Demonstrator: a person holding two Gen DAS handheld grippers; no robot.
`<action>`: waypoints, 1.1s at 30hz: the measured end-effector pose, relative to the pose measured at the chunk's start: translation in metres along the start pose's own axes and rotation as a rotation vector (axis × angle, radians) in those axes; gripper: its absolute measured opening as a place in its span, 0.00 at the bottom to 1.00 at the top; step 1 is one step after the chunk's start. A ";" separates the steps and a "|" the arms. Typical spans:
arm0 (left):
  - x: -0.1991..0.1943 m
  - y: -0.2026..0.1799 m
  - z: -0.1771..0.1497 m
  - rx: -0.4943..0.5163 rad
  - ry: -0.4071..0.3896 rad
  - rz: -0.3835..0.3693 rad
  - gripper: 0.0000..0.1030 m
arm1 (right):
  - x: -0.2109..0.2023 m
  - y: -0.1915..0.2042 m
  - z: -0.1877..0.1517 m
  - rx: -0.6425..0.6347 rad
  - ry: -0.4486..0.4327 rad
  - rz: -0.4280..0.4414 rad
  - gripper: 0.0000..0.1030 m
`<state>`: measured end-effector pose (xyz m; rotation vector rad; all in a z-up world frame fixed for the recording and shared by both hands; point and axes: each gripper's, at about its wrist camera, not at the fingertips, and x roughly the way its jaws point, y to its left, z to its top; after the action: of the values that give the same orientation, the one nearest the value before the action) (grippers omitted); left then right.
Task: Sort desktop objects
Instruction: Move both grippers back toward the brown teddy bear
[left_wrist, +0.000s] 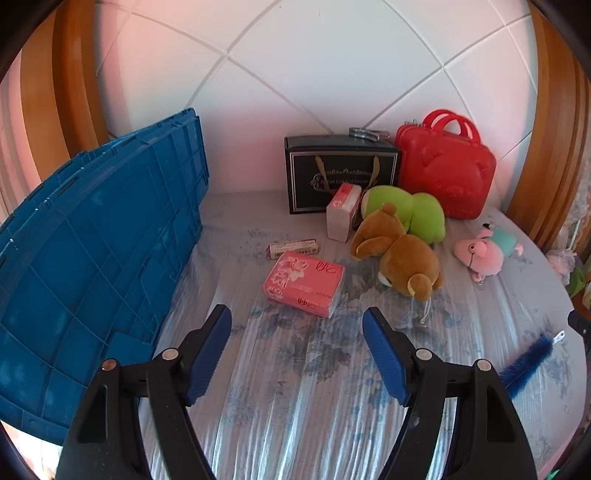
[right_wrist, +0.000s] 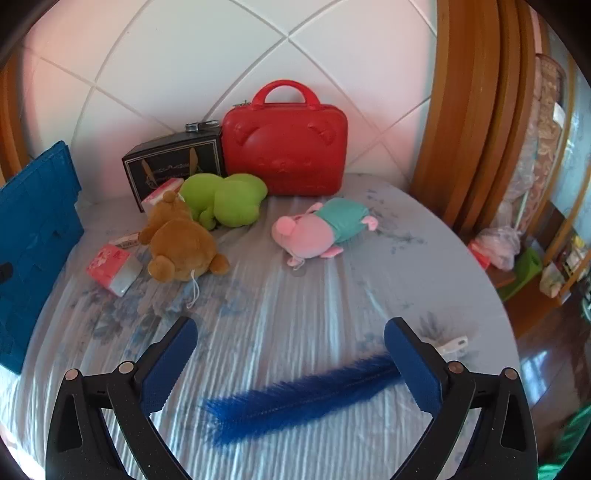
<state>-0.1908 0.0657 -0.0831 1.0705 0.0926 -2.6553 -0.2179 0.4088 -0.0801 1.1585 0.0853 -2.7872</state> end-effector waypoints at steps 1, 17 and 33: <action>0.005 0.000 0.000 0.003 0.008 0.004 0.71 | 0.006 0.002 0.001 0.001 0.005 0.014 1.00; 0.137 -0.010 0.033 0.141 0.092 -0.094 0.71 | 0.131 0.113 0.040 -0.027 0.113 0.143 0.99; 0.223 -0.083 0.066 0.261 0.082 -0.266 0.71 | 0.212 0.073 0.066 -0.131 0.162 0.029 0.79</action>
<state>-0.4109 0.0833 -0.1924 1.3324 -0.1066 -2.9207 -0.4022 0.3107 -0.1843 1.3379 0.2602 -2.6138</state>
